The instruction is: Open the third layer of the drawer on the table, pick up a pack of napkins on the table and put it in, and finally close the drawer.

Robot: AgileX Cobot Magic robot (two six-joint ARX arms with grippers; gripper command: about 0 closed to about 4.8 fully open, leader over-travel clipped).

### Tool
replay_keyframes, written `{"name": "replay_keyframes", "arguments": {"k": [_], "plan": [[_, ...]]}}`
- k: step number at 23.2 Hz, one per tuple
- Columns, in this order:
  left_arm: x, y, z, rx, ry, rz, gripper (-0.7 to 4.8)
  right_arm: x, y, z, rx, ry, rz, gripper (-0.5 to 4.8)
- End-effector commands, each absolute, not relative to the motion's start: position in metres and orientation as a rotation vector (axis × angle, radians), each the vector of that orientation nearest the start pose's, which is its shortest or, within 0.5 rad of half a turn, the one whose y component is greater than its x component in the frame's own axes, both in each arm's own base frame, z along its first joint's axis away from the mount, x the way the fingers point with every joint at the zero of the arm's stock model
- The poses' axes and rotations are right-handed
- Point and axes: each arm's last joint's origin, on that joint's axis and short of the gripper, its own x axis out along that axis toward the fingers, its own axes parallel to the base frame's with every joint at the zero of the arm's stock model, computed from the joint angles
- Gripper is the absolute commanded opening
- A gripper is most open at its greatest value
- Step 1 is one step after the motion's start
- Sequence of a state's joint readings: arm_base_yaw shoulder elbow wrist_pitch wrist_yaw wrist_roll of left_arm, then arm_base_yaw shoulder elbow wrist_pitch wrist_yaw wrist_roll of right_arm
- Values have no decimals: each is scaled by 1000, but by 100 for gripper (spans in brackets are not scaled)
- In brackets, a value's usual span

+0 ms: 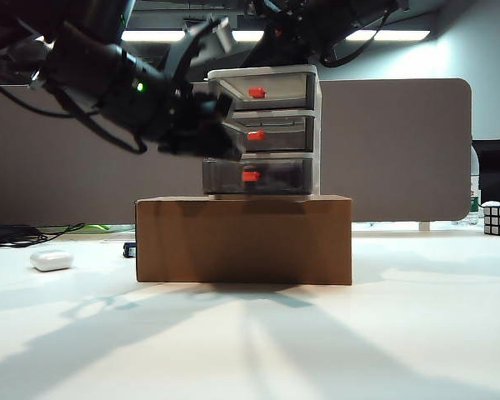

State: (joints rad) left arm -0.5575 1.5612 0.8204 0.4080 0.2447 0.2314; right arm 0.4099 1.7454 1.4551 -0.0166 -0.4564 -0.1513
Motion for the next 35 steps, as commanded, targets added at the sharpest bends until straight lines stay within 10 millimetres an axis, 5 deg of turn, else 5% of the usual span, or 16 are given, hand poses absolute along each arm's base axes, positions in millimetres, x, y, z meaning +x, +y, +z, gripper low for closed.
{"name": "replay_keyframes", "arguments": {"k": [1,15,29,32,35], "plan": [[276,-181,213,279,256,-836,-6,368,173,310,-138,340,873,-6],[299,-189,205,292,168,-647,-6,368,173,310,-138,340,873,-6],[310,-197,206,247,98,-650,-6,368,173,309,-147,338,875,-6],[305,-192,220,305,53,-583,-6,369,173,310,-163,317,877,-6],[276,-173,259,323,-71,-560,-6,365,171,322,-168,264,876,-6]]}}
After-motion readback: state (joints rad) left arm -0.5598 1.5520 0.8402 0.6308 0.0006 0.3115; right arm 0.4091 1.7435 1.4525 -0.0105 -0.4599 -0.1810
